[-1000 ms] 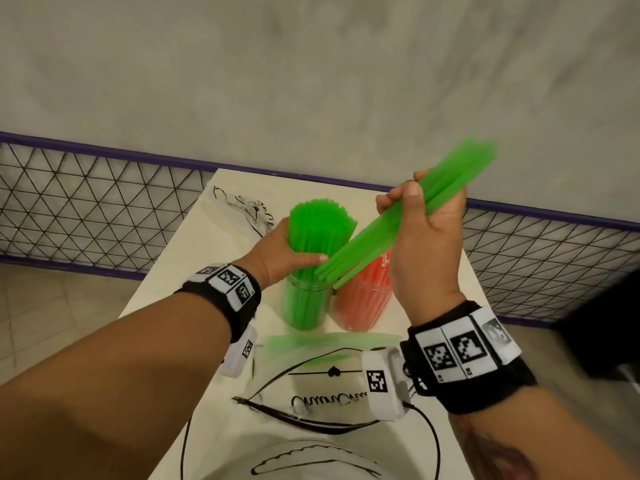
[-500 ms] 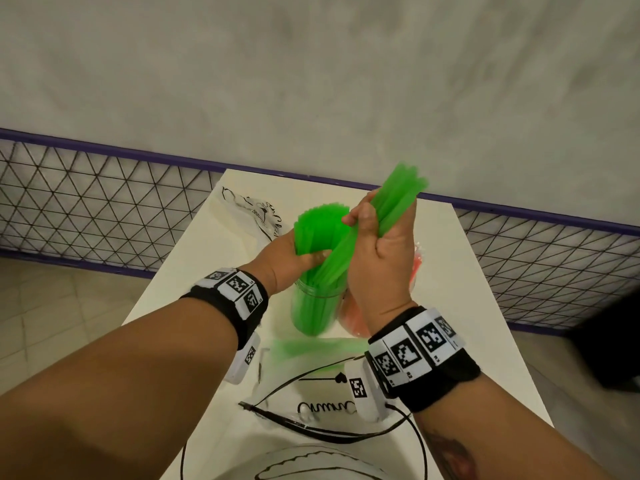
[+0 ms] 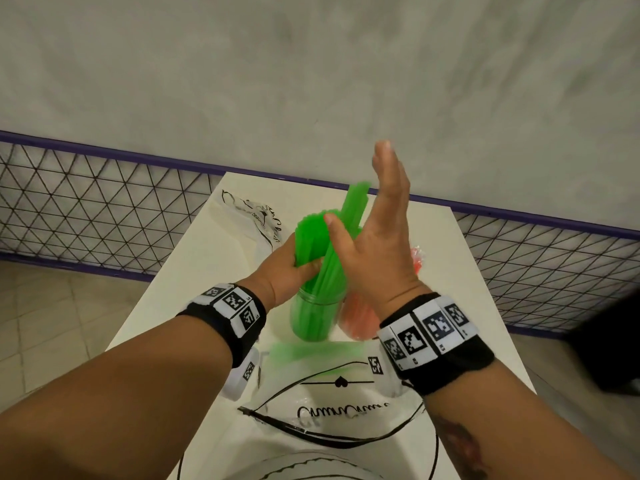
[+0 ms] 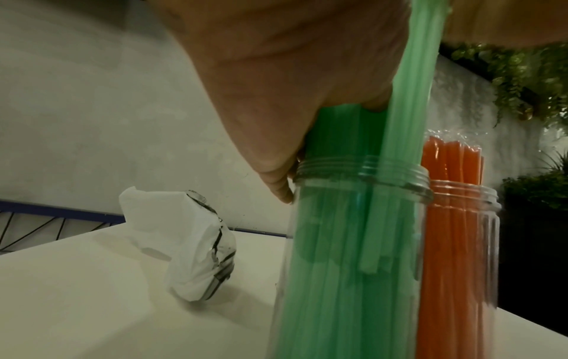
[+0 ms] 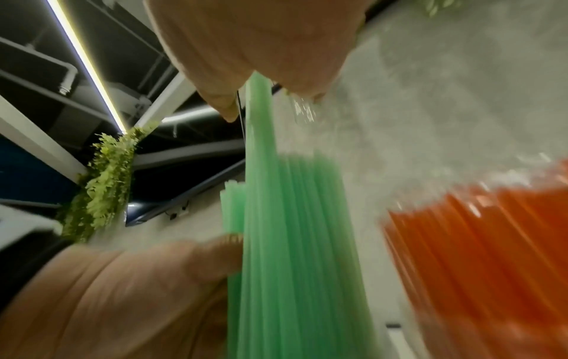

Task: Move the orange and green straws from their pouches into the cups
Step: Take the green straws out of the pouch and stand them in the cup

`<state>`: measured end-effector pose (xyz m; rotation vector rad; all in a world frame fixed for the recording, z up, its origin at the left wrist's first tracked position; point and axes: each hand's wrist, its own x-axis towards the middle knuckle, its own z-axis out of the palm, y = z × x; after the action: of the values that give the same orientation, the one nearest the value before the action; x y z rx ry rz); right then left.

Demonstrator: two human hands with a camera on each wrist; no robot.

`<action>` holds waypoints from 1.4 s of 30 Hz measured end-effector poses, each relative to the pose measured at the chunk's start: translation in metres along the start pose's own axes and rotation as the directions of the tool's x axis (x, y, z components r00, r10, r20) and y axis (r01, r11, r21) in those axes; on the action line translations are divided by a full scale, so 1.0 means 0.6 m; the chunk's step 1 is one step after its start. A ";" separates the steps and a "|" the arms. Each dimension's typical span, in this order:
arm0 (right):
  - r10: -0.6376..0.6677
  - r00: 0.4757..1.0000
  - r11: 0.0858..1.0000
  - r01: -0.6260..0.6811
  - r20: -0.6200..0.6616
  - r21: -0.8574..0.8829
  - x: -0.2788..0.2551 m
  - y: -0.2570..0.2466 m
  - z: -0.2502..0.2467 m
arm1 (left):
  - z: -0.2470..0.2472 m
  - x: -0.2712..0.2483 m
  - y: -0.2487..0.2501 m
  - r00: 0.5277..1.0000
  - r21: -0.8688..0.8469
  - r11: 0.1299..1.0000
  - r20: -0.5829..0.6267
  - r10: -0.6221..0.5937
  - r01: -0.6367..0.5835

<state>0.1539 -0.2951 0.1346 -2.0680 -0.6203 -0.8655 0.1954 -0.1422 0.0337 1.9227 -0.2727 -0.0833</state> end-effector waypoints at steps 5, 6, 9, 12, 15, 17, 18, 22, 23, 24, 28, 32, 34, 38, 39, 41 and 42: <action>-0.068 0.961 0.966 0.132 0.269 -0.225 0.022 0.011 0.015 | 0.004 0.003 -0.001 1.000 -0.130 0.992 -0.016 -0.008 0.006; -0.038 0.945 0.946 0.140 0.326 -0.294 0.013 0.019 0.021 | 0.002 0.000 0.000 1.000 -0.151 0.988 -0.011 -0.010 0.008; 0.037 0.860 0.854 0.237 0.509 -0.463 -0.033 0.030 0.033 | -0.003 -0.010 0.003 1.000 -0.221 0.975 0.007 -0.002 0.004; 0.042 0.852 0.828 0.263 0.522 -0.496 -0.048 0.025 0.036 | -0.006 -0.026 -0.005 1.000 -0.221 0.975 0.012 0.006 -0.003; 0.055 0.841 0.819 0.270 0.539 -0.506 -0.041 0.017 0.033 | -0.005 -0.055 -0.037 0.997 -0.114 0.991 -0.004 -0.077 0.076; 0.038 0.865 0.836 0.246 0.500 -0.490 -0.051 0.014 0.024 | 0.003 -0.083 -0.058 0.991 -0.026 0.991 -0.025 -0.132 0.131; 0.001 0.895 0.866 0.222 0.447 -0.448 -0.063 0.010 0.019 | 0.008 -0.099 -0.067 0.988 -0.004 0.988 -0.027 -0.154 0.154; -0.174 0.911 0.955 0.249 0.373 -0.163 -0.155 0.004 0.010 | 0.032 -0.157 -0.124 0.943 0.216 0.935 0.122 -0.310 0.280; -0.164 0.846 0.958 0.259 0.507 -0.122 -0.186 0.008 0.013 | 0.038 -0.166 -0.137 0.934 0.319 0.911 0.155 -0.322 0.261; -0.137 0.749 0.957 0.268 0.648 -0.107 -0.220 0.016 0.018 | 0.043 -0.173 -0.144 0.930 0.411 0.886 0.189 -0.315 0.216; 0.043 0.421 0.948 0.270 0.906 -0.170 -0.319 0.065 0.044 | 0.050 -0.178 -0.139 0.915 0.476 0.873 0.295 -0.275 0.109; 0.098 0.477 0.962 0.179 0.873 -0.206 -0.309 0.077 0.052 | 0.050 -0.169 -0.149 0.872 0.465 0.873 0.358 -0.333 0.143; 0.004 0.549 0.953 0.251 0.836 -0.170 -0.300 0.081 0.056 | 0.052 -0.172 -0.153 0.880 0.481 0.874 0.382 -0.281 0.070; -0.076 0.713 0.964 0.231 0.698 -0.131 -0.301 0.072 0.050 | 0.058 -0.172 -0.140 0.905 0.679 0.734 0.311 -0.289 0.001; -0.078 0.673 0.960 0.249 0.736 -0.126 -0.306 0.069 0.048 | 0.058 -0.168 -0.136 0.916 0.686 0.726 0.262 -0.303 0.044; -0.065 0.547 0.939 0.317 0.834 -0.135 -0.322 0.074 0.049 | 0.054 -0.161 -0.127 0.921 0.662 0.743 0.224 -0.320 0.097; -0.002 0.476 0.932 0.319 0.879 -0.171 -0.327 0.078 0.051 | 0.052 -0.159 -0.122 0.920 0.653 0.752 0.234 -0.315 0.091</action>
<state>0.0693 -0.3220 -0.0492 -2.7409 -1.3089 0.1387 0.1082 -0.1240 -0.0522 2.6173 -0.3390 -0.5314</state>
